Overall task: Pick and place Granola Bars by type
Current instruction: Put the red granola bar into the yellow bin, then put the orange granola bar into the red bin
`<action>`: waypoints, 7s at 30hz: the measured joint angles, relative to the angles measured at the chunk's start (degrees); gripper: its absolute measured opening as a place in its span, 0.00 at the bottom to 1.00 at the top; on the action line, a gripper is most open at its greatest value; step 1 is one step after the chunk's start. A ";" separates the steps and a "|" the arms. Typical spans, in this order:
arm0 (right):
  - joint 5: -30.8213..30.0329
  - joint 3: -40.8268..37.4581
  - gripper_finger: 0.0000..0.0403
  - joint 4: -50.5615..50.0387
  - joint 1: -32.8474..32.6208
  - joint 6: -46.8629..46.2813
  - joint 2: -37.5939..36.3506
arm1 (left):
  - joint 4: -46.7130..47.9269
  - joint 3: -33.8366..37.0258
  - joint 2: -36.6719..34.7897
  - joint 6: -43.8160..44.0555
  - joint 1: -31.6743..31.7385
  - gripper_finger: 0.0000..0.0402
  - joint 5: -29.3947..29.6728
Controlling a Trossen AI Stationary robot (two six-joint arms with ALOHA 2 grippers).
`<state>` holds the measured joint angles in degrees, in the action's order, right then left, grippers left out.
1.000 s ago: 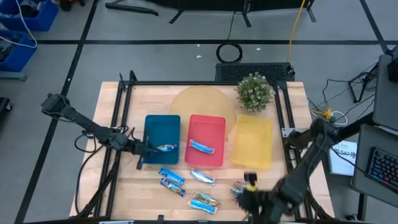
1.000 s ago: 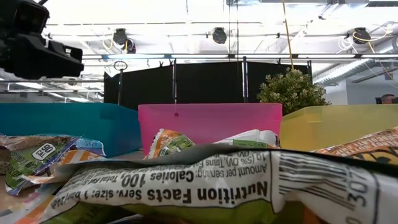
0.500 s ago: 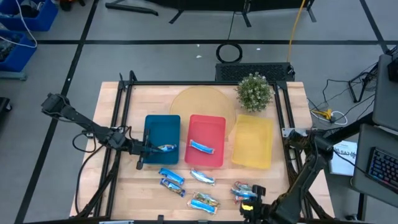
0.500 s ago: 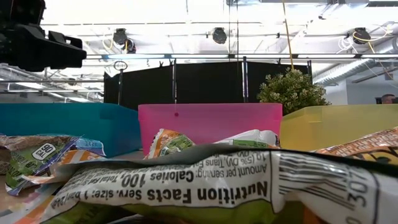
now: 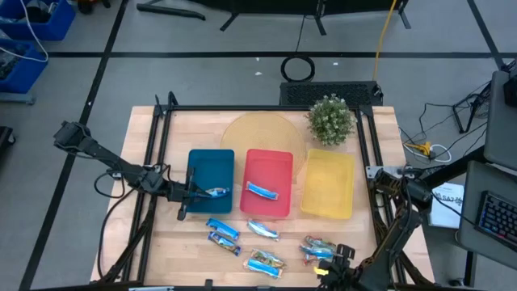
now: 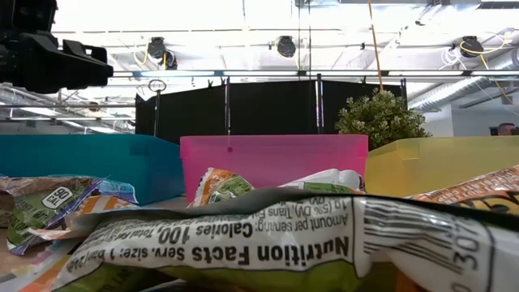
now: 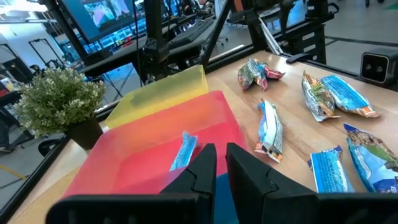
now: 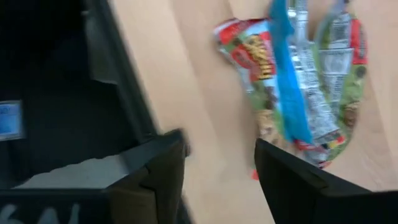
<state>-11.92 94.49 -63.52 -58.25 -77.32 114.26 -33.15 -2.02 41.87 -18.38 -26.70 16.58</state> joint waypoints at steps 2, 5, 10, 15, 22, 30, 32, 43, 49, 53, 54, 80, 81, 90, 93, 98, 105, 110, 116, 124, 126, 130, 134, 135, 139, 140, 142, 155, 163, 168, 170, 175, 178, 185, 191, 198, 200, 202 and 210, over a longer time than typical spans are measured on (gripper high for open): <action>0.18 -2.26 0.44 0.14 -0.08 -0.04 0.00 | 0.00 0.00 0.00 -0.32 0.00 0.12 0.00; 2.39 -6.43 0.43 1.94 0.01 -0.08 0.01 | 0.02 0.00 0.00 -0.47 0.00 0.12 0.00; 3.04 -12.59 0.41 5.16 0.03 -1.46 -0.02 | 0.39 0.00 0.00 0.36 0.00 0.12 0.06; 2.96 -16.53 0.41 10.71 0.05 -0.27 -0.34 | 0.55 0.00 0.00 2.20 0.00 0.12 0.07; 2.96 -17.63 0.37 14.05 0.08 2.19 -0.60 | 0.97 0.00 0.00 4.60 0.00 0.12 0.07; 1.61 -17.98 0.11 15.31 0.14 4.58 -4.42 | 1.57 0.00 0.00 8.03 -0.01 0.12 0.07; 1.50 -17.94 0.07 15.31 0.24 5.53 -6.30 | 1.59 0.00 0.00 8.11 0.00 0.12 0.07; -15.13 -17.82 0.07 5.86 4.47 20.88 -21.80 | 1.58 0.00 0.00 9.59 -0.02 0.12 0.89; -15.93 -20.18 0.05 -18.45 16.07 20.93 -29.42 | 1.27 0.00 0.00 9.32 -0.01 0.12 3.99; -14.94 -29.40 0.08 -13.56 24.25 29.30 -33.91 | 0.33 0.00 0.00 8.68 -0.02 0.12 4.76; -14.84 -32.20 0.08 -10.66 26.15 31.58 -35.02 | 0.13 -0.02 0.00 8.33 -0.02 0.12 4.76; 1.76 -56.54 0.33 18.99 40.27 39.46 -43.98 | 0.02 -0.02 0.00 9.47 -0.02 0.12 4.94; 2.38 -56.51 0.35 18.90 40.29 39.00 -45.11 | 0.04 -0.02 0.00 9.86 -0.02 0.12 4.94; 4.52 -53.56 0.40 19.15 37.79 41.46 -57.81 | -0.02 -0.02 0.02 11.08 0.00 0.12 4.96; 2.71 -51.95 0.31 22.78 34.59 46.55 -63.54 | -0.02 0.00 0.00 12.00 -0.02 0.12 4.96; -7.33 -52.39 0.06 25.89 31.90 55.12 -73.97 | -0.05 -0.02 0.00 12.69 -0.01 0.12 5.03; -19.22 -59.39 0.03 41.43 32.41 69.00 -83.47 | -0.54 -0.02 0.02 13.06 0.00 0.12 5.07; -16.58 -67.92 0.00 54.13 32.38 75.57 -85.31 | -1.03 -0.02 0.00 12.32 0.00 0.12 5.80; -16.64 -79.70 0.00 73.26 32.38 79.61 -85.35 | -1.04 -0.02 0.01 12.54 -0.01 0.12 9.37; -17.95 -93.17 0.00 99.70 32.38 86.08 -85.40 | -3.02 -0.35 0.02 10.91 0.06 0.12 9.62; -21.24 -92.86 0.00 97.62 32.38 87.35 -85.36 | -3.25 -2.26 0.18 10.04 0.22 0.12 9.62; -24.03 -92.62 0.00 97.92 32.40 87.57 -85.66 | 7.55 -11.15 3.63 9.72 0.37 0.12 9.90; -23.94 -92.67 0.00 97.13 32.40 89.40 -85.45 | 21.13 -24.86 14.54 12.85 0.32 0.12 10.46; -23.94 -92.67 0.00 97.22 32.40 89.51 -85.49 | 24.26 -28.24 17.72 13.87 0.11 0.12 10.39; -23.94 -92.73 0.00 97.12 32.40 89.42 -85.46 | 35.15 -41.40 32.75 18.02 -1.05 0.12 7.47; -23.92 -92.73 0.00 97.07 32.38 89.42 -85.46 | 37.45 -44.01 36.05 18.65 -1.74 0.12 6.43; -23.90 -92.75 0.00 97.13 32.38 89.52 -85.46 | 40.48 -48.97 42.06 20.04 -3.47 0.12 2.62; -23.87 -92.84 0.00 97.58 32.38 91.53 -85.44 | 51.55 -77.23 68.43 40.42 -11.18 0.51 -3.18; -23.83 -92.84 0.00 97.52 32.38 92.80 -85.37 | 57.18 -86.09 77.19 43.85 -11.72 0.67 -6.32; -23.83 -92.86 0.00 97.54 32.38 94.61 -85.37 | 56.62 -86.49 78.80 45.89 -12.30 0.64 -5.84; -23.83 -92.86 0.00 97.68 32.38 95.05 -85.37 | 57.47 -86.47 78.99 45.91 -12.45 0.62 -5.84; -23.83 -92.86 0.00 97.90 32.38 94.71 -85.37 | 57.32 -86.46 79.68 46.24 -12.47 0.56 -4.43; -23.83 -92.86 0.00 97.69 32.36 94.46 -85.37 | 56.95 -86.44 80.70 44.74 -12.31 0.54 -4.32; -23.81 -92.86 0.00 97.21 32.36 92.86 -85.33 | 58.77 -86.46 76.79 38.48 -11.65 0.57 1.40; -23.81 -92.86 0.00 97.10 32.34 92.95 -85.33 | 61.60 -86.47 75.49 35.78 -6.78 0.61 0.37; -23.81 -92.86 0.00 96.91 32.34 93.20 -85.33 | 61.87 -86.31 78.72 28.78 -1.15 0.62 -5.03; -23.81 -92.87 0.00 96.95 32.34 93.63 -85.33 | 61.46 -86.40 78.73 27.21 -0.73 0.62 -5.01; -23.81 -92.88 0.00 97.04 32.34 94.40 -85.33 | 61.74 -86.40 78.96 26.19 -0.47 0.62 -4.93; -23.81 -92.88 0.00 97.09 32.34 94.53 -85.33 | 61.92 -86.44 82.45 22.48 0.06 0.62 -4.13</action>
<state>-35.73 1.61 33.57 -25.91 17.21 28.93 28.78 -88.47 124.32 4.10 -26.64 12.45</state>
